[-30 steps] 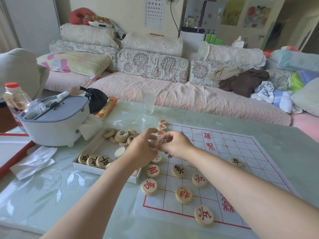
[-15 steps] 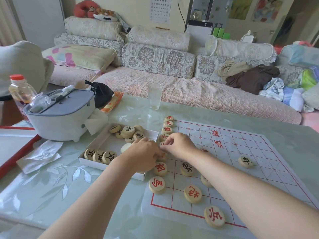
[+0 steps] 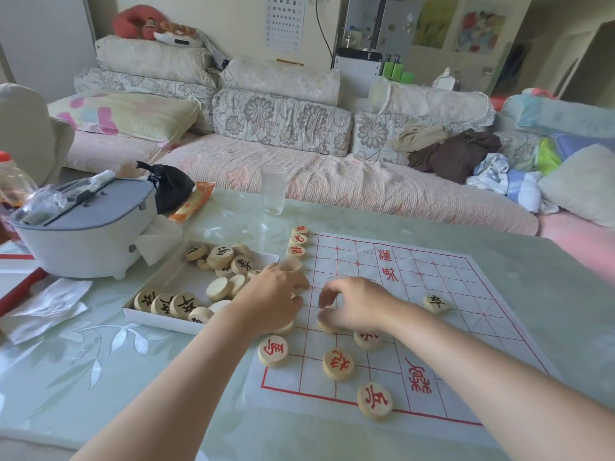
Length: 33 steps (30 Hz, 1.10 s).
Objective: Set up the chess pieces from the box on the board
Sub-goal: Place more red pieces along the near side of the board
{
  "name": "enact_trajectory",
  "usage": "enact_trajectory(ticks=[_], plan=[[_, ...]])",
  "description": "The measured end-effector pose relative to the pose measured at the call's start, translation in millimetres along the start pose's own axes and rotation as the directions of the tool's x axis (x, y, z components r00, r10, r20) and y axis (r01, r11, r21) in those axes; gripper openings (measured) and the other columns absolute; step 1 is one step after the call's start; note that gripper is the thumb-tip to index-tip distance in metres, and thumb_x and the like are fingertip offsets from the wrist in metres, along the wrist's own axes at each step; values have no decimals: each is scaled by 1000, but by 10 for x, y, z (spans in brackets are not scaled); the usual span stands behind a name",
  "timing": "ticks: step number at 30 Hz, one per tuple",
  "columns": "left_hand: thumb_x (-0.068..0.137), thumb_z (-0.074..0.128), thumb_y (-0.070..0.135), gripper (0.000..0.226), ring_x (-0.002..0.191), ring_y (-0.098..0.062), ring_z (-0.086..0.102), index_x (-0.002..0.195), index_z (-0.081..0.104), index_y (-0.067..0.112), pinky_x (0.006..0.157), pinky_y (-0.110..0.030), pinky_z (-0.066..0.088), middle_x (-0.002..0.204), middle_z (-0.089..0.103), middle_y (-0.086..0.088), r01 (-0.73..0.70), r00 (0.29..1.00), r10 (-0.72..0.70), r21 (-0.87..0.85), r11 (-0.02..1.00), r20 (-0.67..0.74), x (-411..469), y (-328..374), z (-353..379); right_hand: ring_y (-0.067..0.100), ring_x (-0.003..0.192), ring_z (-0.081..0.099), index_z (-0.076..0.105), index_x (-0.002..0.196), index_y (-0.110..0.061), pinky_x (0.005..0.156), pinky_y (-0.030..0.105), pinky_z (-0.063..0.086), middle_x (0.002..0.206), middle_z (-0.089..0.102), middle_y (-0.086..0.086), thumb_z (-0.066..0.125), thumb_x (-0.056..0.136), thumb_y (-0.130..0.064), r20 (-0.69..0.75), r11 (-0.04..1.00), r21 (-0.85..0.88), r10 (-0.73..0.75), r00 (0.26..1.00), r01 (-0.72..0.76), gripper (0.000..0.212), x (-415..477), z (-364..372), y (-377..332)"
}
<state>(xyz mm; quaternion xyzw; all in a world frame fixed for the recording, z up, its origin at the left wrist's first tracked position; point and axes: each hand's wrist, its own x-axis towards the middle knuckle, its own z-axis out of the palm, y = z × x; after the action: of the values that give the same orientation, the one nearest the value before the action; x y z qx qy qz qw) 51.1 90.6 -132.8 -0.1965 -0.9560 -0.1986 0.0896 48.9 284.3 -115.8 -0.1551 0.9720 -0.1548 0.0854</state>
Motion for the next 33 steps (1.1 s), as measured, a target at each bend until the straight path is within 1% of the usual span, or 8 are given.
enact_trajectory(ticks=[5, 9, 15, 20, 24, 28, 30, 33], plan=[[93, 47, 15, 27, 103, -20, 56, 113, 64, 22, 86, -30, 45, 111, 60, 0, -6, 1000, 5, -57, 998, -12, 53, 138, 74, 9, 97, 61, 65, 94, -39, 84, 29, 51, 102, 63, -16, 70, 73, -45, -16, 996, -78, -45, 999, 44, 23, -116, 67, 41], [93, 46, 16, 26, 100, -19, 58, 111, 64, 23, 84, -33, 48, 109, 60, 1, 32, 999, -35, -76, 997, -35, 120, 266, 96, 11, 98, 61, 64, 95, -36, 82, 29, 50, 104, 65, -16, 64, 80, -49, -115, 999, 37, -33, 993, 38, 20, -175, 28, 95], [92, 49, 13, 26, 97, -11, 58, 110, 64, 24, 81, -19, 42, 107, 59, 9, 21, 995, -32, -116, 993, -96, 259, 680, 196, 11, 97, 61, 62, 99, -33, 85, 35, 52, 104, 64, -12, 61, 84, -52, -238, 988, 152, 41, 970, -4, 24, -506, -202, 605], [92, 50, 12, 30, 93, -7, 56, 117, 60, 24, 79, -17, 41, 110, 56, 8, 7, 999, -16, -224, 975, -40, 416, 1227, 445, 7, 90, 62, 64, 91, -31, 82, 27, 51, 95, 65, -14, 66, 83, -45, -305, 956, 286, 162, 939, -72, 16, -821, -362, 1200], [91, 52, 14, 32, 108, -10, 54, 119, 61, 26, 84, -20, 40, 119, 55, 7, -15, 1000, 12, -227, 974, -18, 564, 1663, 728, 9, 87, 59, 66, 93, -29, 70, 18, 45, 99, 63, -11, 68, 86, -43, -334, 935, 336, 228, 915, -110, 15, -1022, -446, 1604], [93, 49, 16, 39, 127, -14, 39, 131, 53, 26, 99, -26, 36, 133, 48, 7, -78, 996, 83, -123, 989, 28, 742, 2008, 961, -1, 75, 50, 67, 99, -27, 62, 14, 36, 108, 62, -8, 68, 88, -36, -332, 921, 354, 286, 899, -163, 14, -1198, -488, 2005], [94, 46, 15, 45, 130, -16, 34, 138, 47, 23, 103, -27, 33, 139, 44, 5, -91, 994, 95, -87, 992, 45, 862, 2102, 1039, 1, 76, 51, 68, 97, -27, 66, 17, 38, 110, 63, -8, 68, 88, -34, -349, 901, 389, 336, 875, -191, 11, -1275, -517, 2196], [95, 43, 15, 48, 134, -19, 28, 142, 42, 23, 107, -34, 31, 143, 39, 4, -53, 990, 61, -67, 996, 124, 987, 2185, 1159, 11, 95, 57, 68, 98, -26, 77, 22, 40, 112, 63, -8, 69, 88, -33, -370, 879, 407, 406, 835, -247, 13, -1400, -533, 2455]])
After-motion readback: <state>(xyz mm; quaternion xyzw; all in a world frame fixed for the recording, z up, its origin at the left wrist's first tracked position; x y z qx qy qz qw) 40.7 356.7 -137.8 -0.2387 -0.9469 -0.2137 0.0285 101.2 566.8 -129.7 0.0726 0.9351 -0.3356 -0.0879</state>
